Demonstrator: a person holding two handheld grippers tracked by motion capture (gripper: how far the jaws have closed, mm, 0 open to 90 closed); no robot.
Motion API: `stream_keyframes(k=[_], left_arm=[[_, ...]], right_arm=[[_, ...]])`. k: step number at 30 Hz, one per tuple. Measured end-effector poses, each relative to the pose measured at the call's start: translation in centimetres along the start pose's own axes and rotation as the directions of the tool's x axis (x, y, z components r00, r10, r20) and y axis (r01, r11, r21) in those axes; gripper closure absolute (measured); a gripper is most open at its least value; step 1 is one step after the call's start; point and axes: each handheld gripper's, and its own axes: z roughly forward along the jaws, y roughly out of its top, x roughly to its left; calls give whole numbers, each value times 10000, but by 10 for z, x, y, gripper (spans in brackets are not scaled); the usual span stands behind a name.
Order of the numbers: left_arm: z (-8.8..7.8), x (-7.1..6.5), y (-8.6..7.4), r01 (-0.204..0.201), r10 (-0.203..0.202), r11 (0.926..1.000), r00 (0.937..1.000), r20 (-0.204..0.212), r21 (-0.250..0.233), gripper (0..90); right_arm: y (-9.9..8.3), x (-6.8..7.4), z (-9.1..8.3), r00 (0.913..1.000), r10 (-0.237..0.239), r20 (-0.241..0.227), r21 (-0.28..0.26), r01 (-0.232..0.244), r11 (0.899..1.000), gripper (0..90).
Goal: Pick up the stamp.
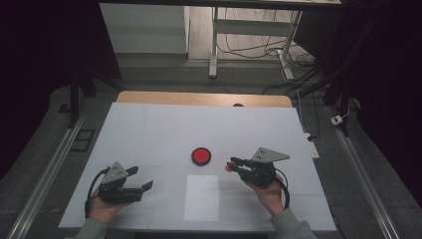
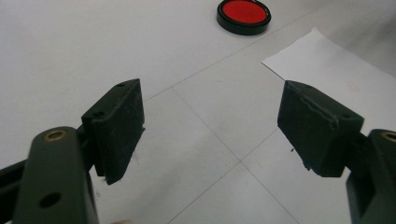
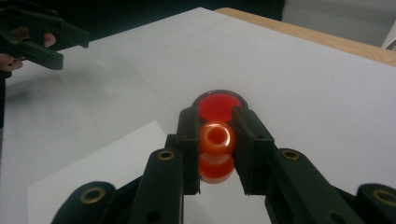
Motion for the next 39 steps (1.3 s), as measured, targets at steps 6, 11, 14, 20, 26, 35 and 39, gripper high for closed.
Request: stream_keyframes(k=[6, 11, 14, 20, 26, 35, 39], left_arm=[[0, -2, 0, -72, 72, 10000, 10000, 5, 7, 234], [0, -2, 0, -100, 100, 10000, 9999, 32, 2, 234], [-1, -1, 1, -52, 52, 10000, 10000, 44, -17, 234], [1, -2, 2, -56, 56, 10000, 10000, 33, 10, 234], [3, -4, 3, -164, 164, 9998, 9999, 41, 66, 234], [3, -4, 3, -202, 201, 9997, 9998, 21, 133, 234], [3, -4, 3, -224, 223, 9996, 9997, 27, 150, 234]], right_arm=[[3, 3, -1, 9999, -12, -171, -132, 10, 9999, 723], [6, 6, -1, 9997, -130, -227, -180, 126, 9998, 723], [7, 8, -2, 9995, -83, -297, -291, 75, 9995, 723], [7, 13, -3, 9987, 53, -513, -450, -76, 9990, 723], [12, 24, -4, 9970, -76, -773, -601, 30, 9982, 723], [15, 39, 7, 9920, -242, -1239, -534, 177, 9984, 723], [16, 43, 10, 9908, -297, -1322, -509, 231, 9984, 723]])
